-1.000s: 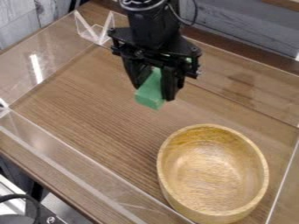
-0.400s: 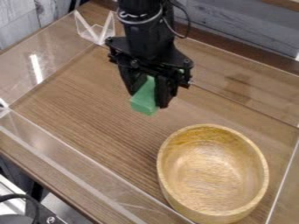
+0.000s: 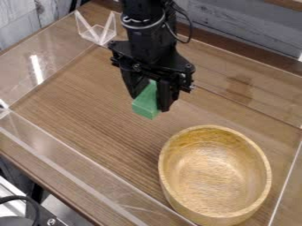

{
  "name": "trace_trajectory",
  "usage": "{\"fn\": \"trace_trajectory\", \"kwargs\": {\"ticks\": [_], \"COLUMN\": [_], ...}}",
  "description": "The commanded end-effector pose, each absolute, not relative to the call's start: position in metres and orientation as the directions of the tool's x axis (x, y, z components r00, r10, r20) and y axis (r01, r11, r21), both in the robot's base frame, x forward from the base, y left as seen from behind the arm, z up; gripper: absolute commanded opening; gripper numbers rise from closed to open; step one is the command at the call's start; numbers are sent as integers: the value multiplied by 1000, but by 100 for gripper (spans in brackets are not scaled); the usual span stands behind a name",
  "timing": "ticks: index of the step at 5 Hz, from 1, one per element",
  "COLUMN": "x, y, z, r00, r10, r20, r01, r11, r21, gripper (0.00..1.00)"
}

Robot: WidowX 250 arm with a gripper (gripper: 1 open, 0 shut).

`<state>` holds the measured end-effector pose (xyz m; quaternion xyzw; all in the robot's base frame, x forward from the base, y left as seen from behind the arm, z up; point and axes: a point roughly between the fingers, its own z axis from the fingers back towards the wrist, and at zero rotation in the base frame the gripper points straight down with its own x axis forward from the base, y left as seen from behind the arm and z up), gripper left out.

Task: Remove the green block from inside the brown bowl and put it on the table

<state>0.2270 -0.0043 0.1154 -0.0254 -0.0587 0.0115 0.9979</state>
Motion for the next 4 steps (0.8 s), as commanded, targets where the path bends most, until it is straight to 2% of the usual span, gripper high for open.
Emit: {"fn": "trace_trajectory", "kwargs": {"ticks": [1, 4], "x": [231, 232], "y": [-2, -2], "z": [119, 115], "r00": [990, 991], "r10": [30, 34], "r20": [141, 131], "r01": [-23, -28], "r11": [999, 999], "r21": [-48, -47], "gripper": [0, 0]}}
